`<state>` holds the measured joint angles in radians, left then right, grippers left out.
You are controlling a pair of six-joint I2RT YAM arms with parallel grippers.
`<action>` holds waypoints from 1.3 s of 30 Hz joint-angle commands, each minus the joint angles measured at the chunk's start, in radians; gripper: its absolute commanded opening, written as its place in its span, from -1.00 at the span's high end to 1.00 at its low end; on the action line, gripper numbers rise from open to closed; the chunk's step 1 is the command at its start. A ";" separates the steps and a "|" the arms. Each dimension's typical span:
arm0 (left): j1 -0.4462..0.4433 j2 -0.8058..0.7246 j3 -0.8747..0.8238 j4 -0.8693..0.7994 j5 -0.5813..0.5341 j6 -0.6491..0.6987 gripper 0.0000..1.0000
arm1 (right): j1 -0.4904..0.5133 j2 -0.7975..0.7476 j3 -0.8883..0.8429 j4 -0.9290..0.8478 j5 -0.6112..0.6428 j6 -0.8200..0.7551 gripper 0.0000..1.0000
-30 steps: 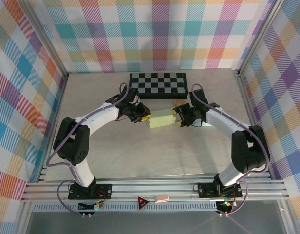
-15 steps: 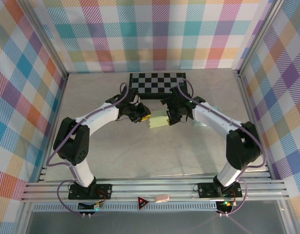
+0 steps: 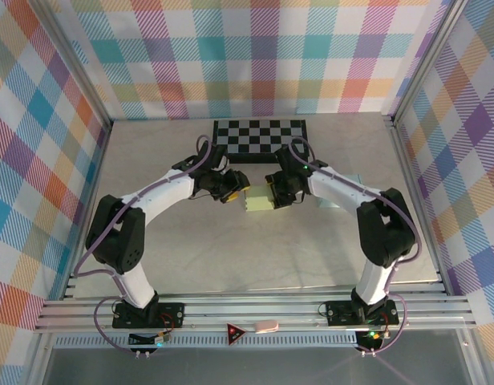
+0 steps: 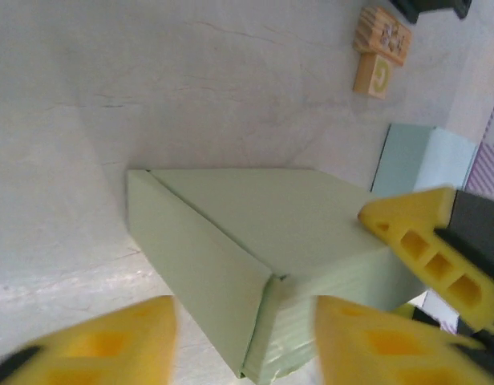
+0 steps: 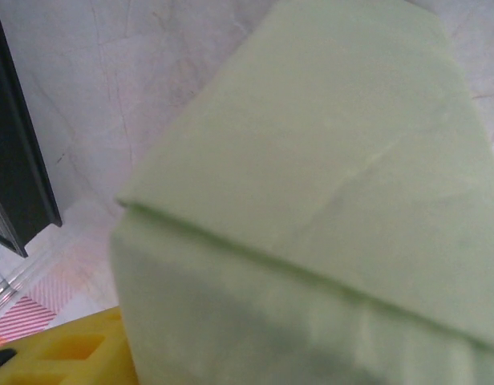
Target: Fold the paper box
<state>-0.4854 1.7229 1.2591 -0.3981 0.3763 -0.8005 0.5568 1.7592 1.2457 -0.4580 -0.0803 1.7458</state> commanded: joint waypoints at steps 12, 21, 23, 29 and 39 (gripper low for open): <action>0.016 -0.224 -0.049 0.063 -0.118 0.068 -0.99 | 0.000 -0.289 -0.550 0.536 -0.035 -0.064 -0.40; 0.043 -0.303 -0.085 0.048 -0.124 0.120 -1.00 | -0.040 -0.337 -0.308 -0.190 -0.057 -0.228 -0.98; 0.055 -0.329 -0.097 0.032 -0.104 0.144 -1.00 | -0.065 -0.332 -0.250 -0.327 -0.063 -0.305 -0.98; 0.100 -0.446 -0.138 0.000 -0.043 0.245 -1.00 | -0.149 -0.461 -0.134 -0.414 0.084 -0.741 -0.98; 0.121 -0.728 -0.387 0.095 -0.674 0.620 -0.99 | -0.360 -0.849 -0.530 0.227 0.556 -1.508 -0.98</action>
<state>-0.3809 1.0538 1.0031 -0.4072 -0.0608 -0.3950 0.2577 0.9585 0.9298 -0.5499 0.3710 0.5724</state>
